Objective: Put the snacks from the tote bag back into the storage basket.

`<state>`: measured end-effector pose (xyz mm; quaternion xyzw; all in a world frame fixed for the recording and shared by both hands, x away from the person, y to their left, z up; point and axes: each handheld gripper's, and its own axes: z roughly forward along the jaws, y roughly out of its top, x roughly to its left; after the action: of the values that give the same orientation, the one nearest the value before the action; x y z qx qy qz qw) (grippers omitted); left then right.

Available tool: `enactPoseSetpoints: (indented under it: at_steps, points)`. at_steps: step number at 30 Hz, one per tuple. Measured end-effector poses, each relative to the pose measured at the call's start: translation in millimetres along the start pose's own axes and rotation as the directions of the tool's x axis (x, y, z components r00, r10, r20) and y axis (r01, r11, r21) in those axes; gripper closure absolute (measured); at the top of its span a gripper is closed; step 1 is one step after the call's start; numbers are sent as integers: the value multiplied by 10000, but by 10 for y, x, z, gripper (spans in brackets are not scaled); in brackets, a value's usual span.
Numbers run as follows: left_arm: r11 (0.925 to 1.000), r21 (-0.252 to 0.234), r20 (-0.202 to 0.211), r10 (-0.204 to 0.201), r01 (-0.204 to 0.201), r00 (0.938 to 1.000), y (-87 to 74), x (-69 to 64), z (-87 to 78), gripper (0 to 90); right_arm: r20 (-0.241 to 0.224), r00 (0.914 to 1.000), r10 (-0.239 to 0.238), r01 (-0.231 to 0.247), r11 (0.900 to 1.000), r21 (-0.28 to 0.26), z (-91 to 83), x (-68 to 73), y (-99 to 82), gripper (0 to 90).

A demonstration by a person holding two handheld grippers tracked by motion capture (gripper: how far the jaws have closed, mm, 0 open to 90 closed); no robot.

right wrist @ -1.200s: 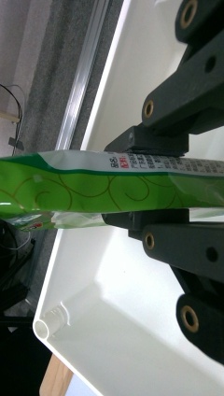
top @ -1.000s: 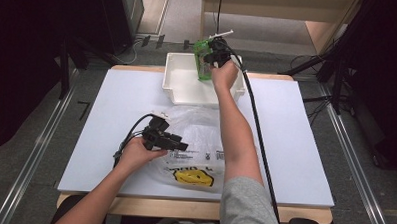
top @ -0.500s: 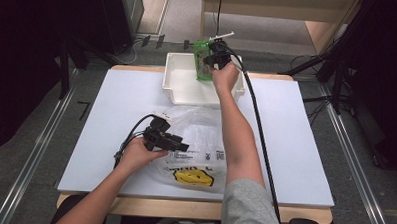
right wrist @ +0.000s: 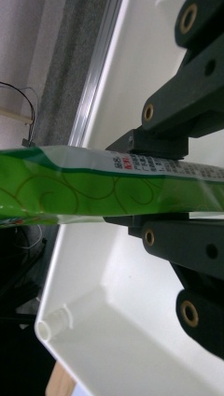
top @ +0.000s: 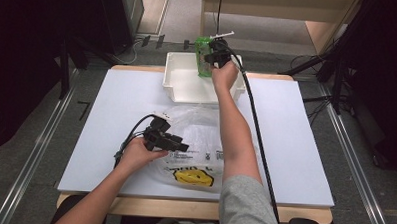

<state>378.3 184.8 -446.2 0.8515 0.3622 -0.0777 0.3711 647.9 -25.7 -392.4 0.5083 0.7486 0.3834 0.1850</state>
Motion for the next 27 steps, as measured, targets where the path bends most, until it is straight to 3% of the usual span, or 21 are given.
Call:
enactPoseSetpoints:
  at_steps: [3,5,7,11,19,22,27]
  points:
    - [10000,-31,4,7,-7,10000,0,-6,-1,476,-110,9999,13,-12,10000,89,21,11,-30,744]
    - [10000,0,13,20,-20,10000,-1,-3,1,476,-451,9985,299,-295,9995,92,14,14,-47,742]
    - [10000,46,13,-11,11,10000,-1,-6,5,476,-413,9991,119,-115,9999,89,16,25,-51,739]
    - [10000,30,1,46,-46,10000,-1,-14,6,476,-593,9979,263,-238,9988,425,52,-3,-52,702]
    - [10000,62,5,31,-31,10000,-2,-13,11,475,-408,9990,175,-131,9944,1050,145,-38,-121,636]
    - [10000,73,9,38,-38,10000,-1,-10,10,475,-246,9987,452,-422,9929,1112,171,-61,-127,565]
    - [10000,33,27,22,-22,10000,-3,-8,8,475,-92,9980,629,-614,9913,1166,185,-82,-137,525]
